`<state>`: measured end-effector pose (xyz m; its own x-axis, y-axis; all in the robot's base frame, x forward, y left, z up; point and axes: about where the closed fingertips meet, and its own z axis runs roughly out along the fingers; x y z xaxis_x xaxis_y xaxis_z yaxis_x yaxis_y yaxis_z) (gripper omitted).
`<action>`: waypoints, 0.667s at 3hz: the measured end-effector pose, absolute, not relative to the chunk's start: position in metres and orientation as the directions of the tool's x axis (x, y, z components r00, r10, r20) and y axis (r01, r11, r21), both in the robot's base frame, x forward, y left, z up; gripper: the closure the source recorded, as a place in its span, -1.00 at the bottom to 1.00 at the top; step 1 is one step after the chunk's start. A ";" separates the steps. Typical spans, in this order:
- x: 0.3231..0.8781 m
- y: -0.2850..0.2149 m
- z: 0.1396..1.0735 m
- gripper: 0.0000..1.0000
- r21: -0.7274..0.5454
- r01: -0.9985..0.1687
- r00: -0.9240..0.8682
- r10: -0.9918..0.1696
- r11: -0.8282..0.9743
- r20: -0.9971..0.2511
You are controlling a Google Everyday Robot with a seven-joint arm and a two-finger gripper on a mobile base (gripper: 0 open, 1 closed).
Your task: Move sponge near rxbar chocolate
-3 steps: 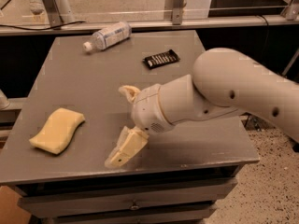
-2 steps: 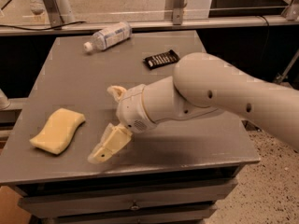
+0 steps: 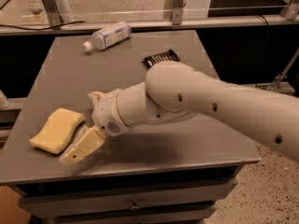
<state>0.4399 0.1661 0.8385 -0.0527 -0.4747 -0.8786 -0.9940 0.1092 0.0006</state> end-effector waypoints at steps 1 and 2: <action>0.434 0.187 0.830 -1.00 0.042 -0.992 -0.092 -0.449 0.121 -0.889; 0.429 0.202 0.827 -0.67 0.058 -0.990 -0.107 -0.428 0.125 -0.898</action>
Offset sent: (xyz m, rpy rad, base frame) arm -0.0145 0.0519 -0.0187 0.0839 0.0758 -0.0300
